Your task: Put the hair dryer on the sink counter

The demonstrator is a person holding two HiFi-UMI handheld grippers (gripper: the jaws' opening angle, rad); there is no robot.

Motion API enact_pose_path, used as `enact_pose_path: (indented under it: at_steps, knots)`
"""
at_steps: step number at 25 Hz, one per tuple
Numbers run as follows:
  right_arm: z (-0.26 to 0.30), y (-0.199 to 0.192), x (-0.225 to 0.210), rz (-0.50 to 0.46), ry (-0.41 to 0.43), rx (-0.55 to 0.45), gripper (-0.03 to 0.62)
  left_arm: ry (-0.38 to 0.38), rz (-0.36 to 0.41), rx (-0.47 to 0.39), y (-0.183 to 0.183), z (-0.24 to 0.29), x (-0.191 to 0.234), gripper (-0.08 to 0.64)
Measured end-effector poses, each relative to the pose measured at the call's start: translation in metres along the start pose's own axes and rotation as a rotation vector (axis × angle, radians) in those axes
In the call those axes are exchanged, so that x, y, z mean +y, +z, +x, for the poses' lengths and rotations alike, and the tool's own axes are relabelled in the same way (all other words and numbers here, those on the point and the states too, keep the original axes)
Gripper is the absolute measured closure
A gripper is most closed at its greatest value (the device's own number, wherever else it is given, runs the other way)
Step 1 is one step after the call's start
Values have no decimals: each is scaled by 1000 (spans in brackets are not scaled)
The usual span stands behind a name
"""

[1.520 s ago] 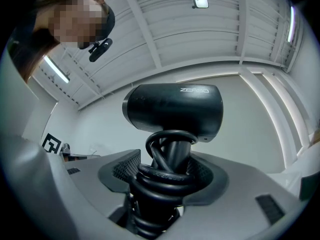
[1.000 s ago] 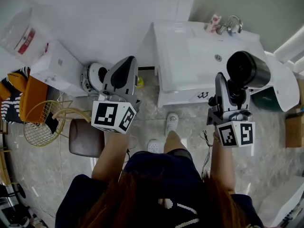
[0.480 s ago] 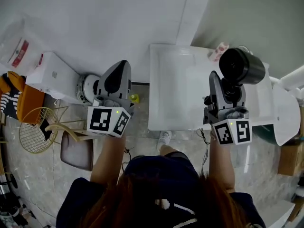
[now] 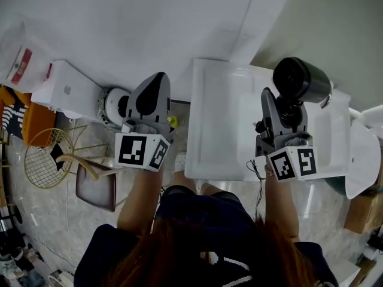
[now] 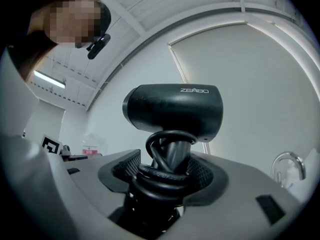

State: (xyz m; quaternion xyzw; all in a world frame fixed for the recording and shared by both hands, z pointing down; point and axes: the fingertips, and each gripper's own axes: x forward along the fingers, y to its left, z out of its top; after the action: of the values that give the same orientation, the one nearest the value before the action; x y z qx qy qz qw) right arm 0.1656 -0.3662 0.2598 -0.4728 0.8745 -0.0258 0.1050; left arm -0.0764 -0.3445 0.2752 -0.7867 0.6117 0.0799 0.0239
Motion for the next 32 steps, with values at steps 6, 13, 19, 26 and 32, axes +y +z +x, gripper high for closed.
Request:
enact_pose_path:
  at_steps: [6, 13, 19, 26, 32]
  knots:
    - [45, -41, -5, 35, -28, 85, 305, -25, -13, 26, -26, 42, 31, 541]
    - [91, -95, -13, 63, -77, 179, 304, -70, -29, 84, -63, 84, 59, 541]
    - [118, -157, -23, 98, -123, 320, 304, -86, -40, 147, -98, 105, 76, 541]
    - [140, -236, -31, 115, -148, 501, 304, -95, -52, 199, -128, 115, 89, 541]
    - [152, -304, -37, 129, -149, 668, 304, -91, -54, 228, -145, 116, 99, 541]
